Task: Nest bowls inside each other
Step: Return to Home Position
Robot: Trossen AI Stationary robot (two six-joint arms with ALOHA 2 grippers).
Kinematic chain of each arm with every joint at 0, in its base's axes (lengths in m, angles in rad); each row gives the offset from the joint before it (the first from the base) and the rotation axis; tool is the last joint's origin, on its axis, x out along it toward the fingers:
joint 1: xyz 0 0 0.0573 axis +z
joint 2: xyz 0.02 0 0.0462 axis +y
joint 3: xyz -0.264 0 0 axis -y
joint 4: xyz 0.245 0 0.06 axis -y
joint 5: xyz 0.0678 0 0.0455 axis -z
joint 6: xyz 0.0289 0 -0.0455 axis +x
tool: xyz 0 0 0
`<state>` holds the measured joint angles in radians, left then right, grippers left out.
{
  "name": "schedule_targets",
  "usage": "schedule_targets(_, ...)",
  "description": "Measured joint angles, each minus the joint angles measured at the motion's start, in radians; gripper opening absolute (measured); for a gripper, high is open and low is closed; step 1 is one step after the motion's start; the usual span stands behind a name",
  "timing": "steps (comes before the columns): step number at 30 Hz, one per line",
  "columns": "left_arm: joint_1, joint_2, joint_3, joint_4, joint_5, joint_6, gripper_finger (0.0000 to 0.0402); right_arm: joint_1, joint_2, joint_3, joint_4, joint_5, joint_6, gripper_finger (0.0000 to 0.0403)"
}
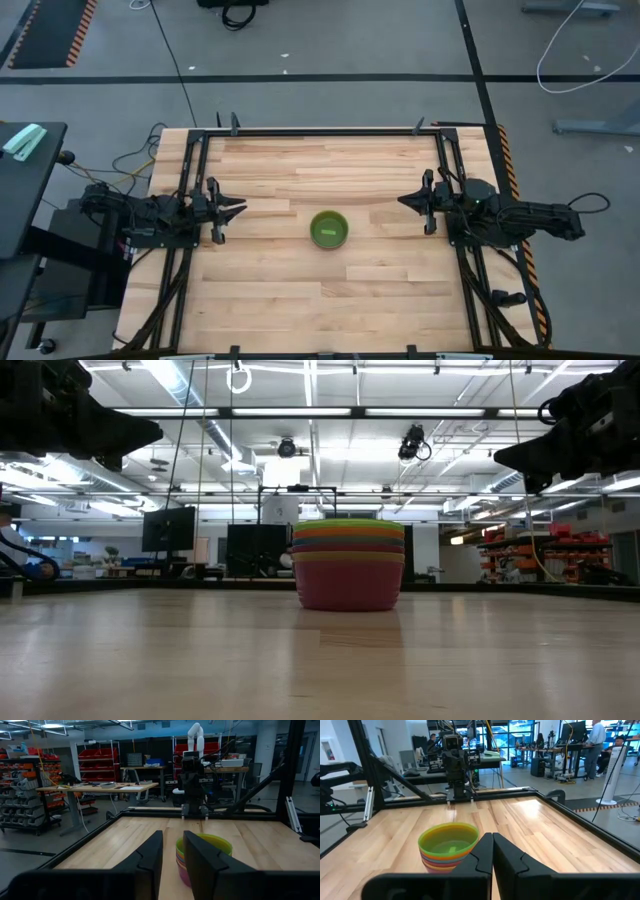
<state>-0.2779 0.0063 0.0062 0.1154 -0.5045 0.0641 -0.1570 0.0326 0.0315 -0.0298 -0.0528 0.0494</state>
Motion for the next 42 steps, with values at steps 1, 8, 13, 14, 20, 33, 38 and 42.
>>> schedule_targets(1,0.0,0.0,0.0,0.0,0.0,0.0,0.0086,0.0,0.0,0.0,0.0,0.0,0.0,0.0013)
schedule_targets(8,0.0,0.0,0.0,0.0,0.0,0.0,0.0091,0.0,0.0,0.0,0.0,0.0,0.0,0.0013)
schedule_targets(13,0.0,0.0,0.0,0.0,0.0,0.0,0.0087,0.0,0.0,0.0,0.0,0.0,0.0,0.0013)
schedule_targets(14,0.0,0.0,0.0,0.0,0.0,0.0,0.0086,0.0,0.0,0.0,0.0,0.0,0.0,0.0013)
schedule_targets(20,0.0,0.0,0.0,0.0,0.0,0.0,0.0085,0.0,0.0,0.0,0.0,0.0,0.0,0.0013)
schedule_targets(33,0.0,0.0,0.0,0.0,0.0,0.0,0.0082,0.0,0.0,0.0,0.0,0.0,0.0,0.0013)
schedule_targets(38,0.0,0.0,0.0,0.0,0.0,0.0,0.0082,0.0,0.0,0.0,0.0,0.0,0.0,0.0013)
schedule_targets(42,0.0,0.0,0.0,0.0,0.0,0.0,0.0088,0.0,0.0,0.0,0.0,0.0,0.0,0.0013)
